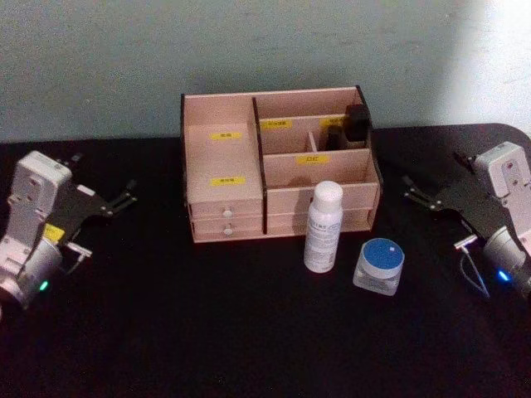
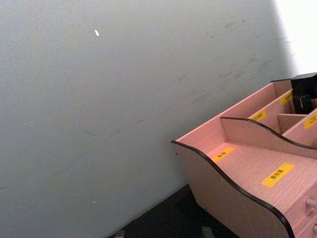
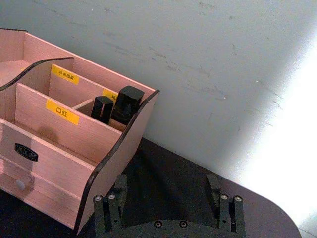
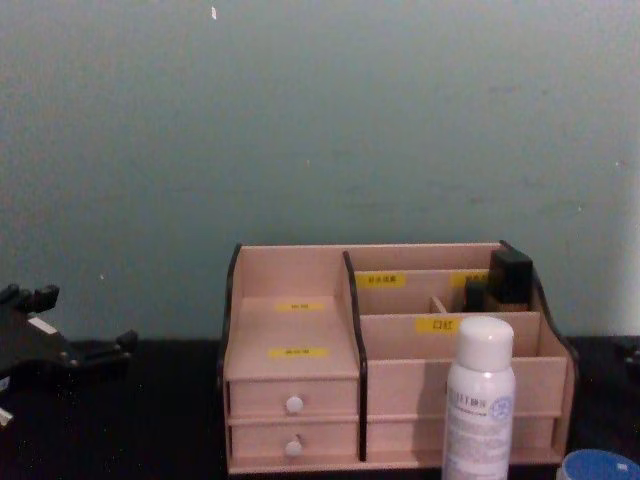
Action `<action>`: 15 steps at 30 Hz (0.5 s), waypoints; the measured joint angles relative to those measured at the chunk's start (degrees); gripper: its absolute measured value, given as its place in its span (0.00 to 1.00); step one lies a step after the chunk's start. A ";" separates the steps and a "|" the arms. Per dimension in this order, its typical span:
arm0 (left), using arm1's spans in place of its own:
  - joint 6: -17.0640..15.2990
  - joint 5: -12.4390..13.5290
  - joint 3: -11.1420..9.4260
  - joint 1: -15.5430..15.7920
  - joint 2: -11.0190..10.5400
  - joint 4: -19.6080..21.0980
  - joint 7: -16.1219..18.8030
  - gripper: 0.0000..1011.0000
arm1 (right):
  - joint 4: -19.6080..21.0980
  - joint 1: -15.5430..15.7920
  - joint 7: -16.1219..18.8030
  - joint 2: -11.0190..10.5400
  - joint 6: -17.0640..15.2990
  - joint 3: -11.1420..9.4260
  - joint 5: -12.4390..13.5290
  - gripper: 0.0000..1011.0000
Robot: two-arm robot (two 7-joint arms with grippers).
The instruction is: Pick up the facial cleanser and watermelon frost from the table and place them into the tiered storage box.
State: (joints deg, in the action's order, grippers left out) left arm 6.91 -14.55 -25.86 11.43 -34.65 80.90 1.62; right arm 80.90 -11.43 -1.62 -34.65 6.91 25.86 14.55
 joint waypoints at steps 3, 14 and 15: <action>0.00 0.00 0.00 0.00 0.00 0.00 0.00 0.99 | 0.00 0.00 0.00 0.00 0.00 0.00 0.00 0.99; 0.00 0.00 0.00 0.00 0.00 0.00 0.00 0.99 | 0.00 0.00 0.00 0.00 0.00 0.00 0.00 0.99; 0.00 0.00 0.00 0.00 0.00 0.00 0.00 0.99 | 0.00 0.00 0.00 0.00 0.00 0.00 0.00 0.99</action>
State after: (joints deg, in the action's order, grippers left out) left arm 6.91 -14.55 -25.86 11.43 -34.65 80.90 1.62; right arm 80.90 -11.43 -1.62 -34.65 6.91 25.86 14.55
